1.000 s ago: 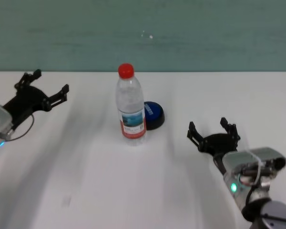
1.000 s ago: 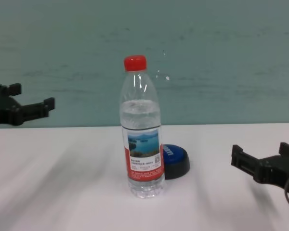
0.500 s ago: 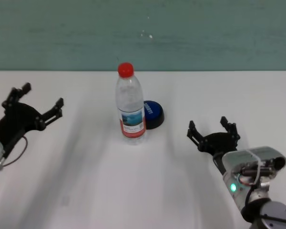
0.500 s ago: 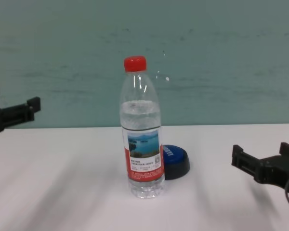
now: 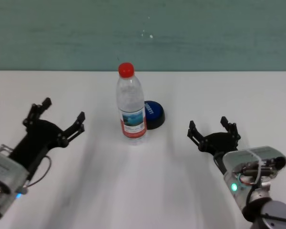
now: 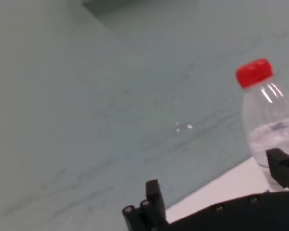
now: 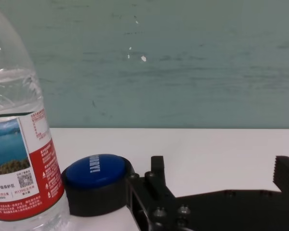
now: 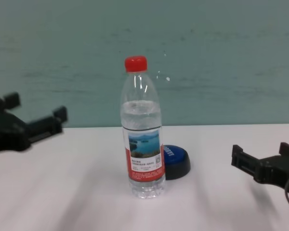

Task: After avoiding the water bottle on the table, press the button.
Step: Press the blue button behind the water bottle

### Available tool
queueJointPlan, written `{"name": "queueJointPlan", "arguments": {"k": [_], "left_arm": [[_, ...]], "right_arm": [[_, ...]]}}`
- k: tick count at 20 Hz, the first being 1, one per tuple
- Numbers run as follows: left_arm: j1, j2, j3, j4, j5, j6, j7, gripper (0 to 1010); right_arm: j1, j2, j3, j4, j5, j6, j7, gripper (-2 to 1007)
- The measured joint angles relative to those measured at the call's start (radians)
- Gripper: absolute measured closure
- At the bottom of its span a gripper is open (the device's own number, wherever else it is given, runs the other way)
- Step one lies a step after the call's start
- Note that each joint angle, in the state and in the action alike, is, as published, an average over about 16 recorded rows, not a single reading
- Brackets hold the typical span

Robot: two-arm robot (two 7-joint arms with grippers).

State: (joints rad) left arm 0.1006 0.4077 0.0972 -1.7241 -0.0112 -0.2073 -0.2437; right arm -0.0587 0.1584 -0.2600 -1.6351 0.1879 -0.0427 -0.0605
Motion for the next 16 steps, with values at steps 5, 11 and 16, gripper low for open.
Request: {"name": "queueJointPlan", "arguments": {"k": [5,11,16], "left_arm": [[0.003,-0.045,0.036,0.008,0.024,-0.015,0.004,10],[0.011,-0.079,0.078,0.015,0.057,-0.023,0.008,10],[0.051,-0.095,0.095,-0.005,0.083,-0.028,0.025,10]], "right_arm": [[0.0,0.0,0.0,0.0,0.0,0.0,0.0,1],[0.0,0.0,0.0,0.0,0.0,0.0,0.0,1],[0.0,0.0,0.0,0.0,0.0,0.0,0.0,1]]}}
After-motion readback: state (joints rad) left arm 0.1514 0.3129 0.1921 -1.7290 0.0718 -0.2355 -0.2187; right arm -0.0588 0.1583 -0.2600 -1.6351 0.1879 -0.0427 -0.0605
